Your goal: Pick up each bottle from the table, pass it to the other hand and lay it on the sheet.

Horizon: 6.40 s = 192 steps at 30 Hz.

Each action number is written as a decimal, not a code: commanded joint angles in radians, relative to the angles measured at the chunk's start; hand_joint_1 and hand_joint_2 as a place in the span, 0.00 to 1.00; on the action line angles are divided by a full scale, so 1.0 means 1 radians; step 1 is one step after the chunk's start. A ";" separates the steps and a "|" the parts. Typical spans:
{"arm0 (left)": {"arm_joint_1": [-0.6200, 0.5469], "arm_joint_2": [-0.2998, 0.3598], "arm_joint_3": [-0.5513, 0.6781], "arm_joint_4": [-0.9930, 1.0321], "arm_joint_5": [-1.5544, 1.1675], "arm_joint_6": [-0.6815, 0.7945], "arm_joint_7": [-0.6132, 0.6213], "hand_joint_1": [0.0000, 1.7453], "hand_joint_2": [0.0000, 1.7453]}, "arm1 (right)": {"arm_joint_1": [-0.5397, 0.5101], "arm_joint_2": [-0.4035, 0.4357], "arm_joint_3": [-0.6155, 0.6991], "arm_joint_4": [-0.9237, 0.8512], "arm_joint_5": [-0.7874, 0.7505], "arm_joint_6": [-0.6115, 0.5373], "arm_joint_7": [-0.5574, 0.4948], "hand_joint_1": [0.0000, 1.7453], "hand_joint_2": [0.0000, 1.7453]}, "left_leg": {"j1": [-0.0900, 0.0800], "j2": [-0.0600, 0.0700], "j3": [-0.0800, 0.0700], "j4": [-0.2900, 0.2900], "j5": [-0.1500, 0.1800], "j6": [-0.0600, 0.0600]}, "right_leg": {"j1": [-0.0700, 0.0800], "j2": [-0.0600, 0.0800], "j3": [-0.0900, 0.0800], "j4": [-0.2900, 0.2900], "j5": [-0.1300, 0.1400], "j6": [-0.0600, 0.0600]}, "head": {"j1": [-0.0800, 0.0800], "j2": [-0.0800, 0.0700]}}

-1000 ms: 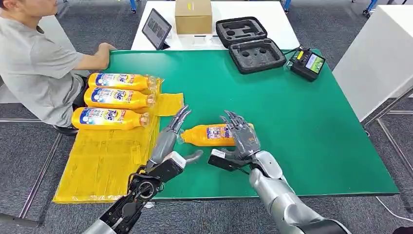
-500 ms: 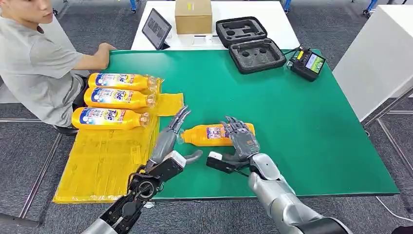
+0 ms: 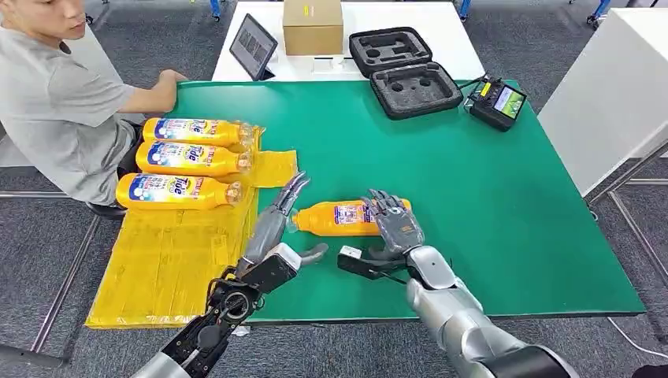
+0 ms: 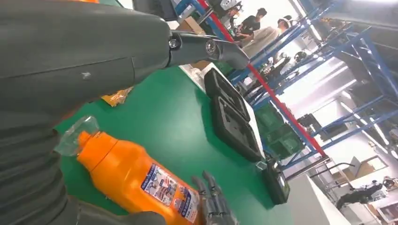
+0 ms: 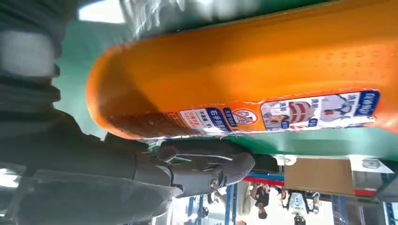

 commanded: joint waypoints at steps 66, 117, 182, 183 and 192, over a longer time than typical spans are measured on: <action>0.064 0.066 0.019 -0.231 0.161 0.284 0.002 0.00 1.00 | 0.036 0.025 0.041 0.014 -0.616 0.254 -0.356 1.00 1.00 | 0.002 0.002 0.007 -0.001 -0.001 -0.001 | 0.003 0.003 0.006 -0.001 0.000 -0.001 | 0.000 0.000; 0.024 0.040 0.009 -0.169 0.165 0.172 0.002 0.00 1.00 | 0.040 0.010 0.216 0.029 -0.284 0.120 -0.019 0.00 1.00 | 0.002 0.001 0.009 -0.001 0.001 -0.002 | 0.003 0.002 0.007 -0.001 0.002 -0.004 | 0.000 0.000; 0.192 -0.003 0.147 -0.470 0.257 0.235 0.002 0.00 1.00 | 0.112 0.034 -0.122 -0.121 -0.884 0.357 -0.356 1.00 1.00 | 0.002 0.005 0.000 0.000 0.001 -0.003 | 0.002 0.008 -0.002 0.000 0.005 -0.004 | 0.000 0.000; 0.192 -0.003 0.147 -0.470 0.257 0.235 0.002 0.00 1.00 | 0.112 0.034 -0.122 -0.121 -0.884 0.357 -0.356 1.00 1.00 | 0.002 0.005 -0.002 -0.001 0.002 -0.002 | 0.002 0.007 -0.004 0.000 0.006 -0.004 | 0.000 0.000; 0.159 -0.048 0.150 -0.153 0.566 -0.221 0.036 0.00 1.00 | 0.178 -0.008 0.052 -0.322 -1.099 0.286 -0.356 1.00 1.00 | 0.001 0.002 -0.001 -0.003 0.003 -0.003 | 0.001 0.004 -0.002 -0.002 0.005 -0.004 | 0.000 0.000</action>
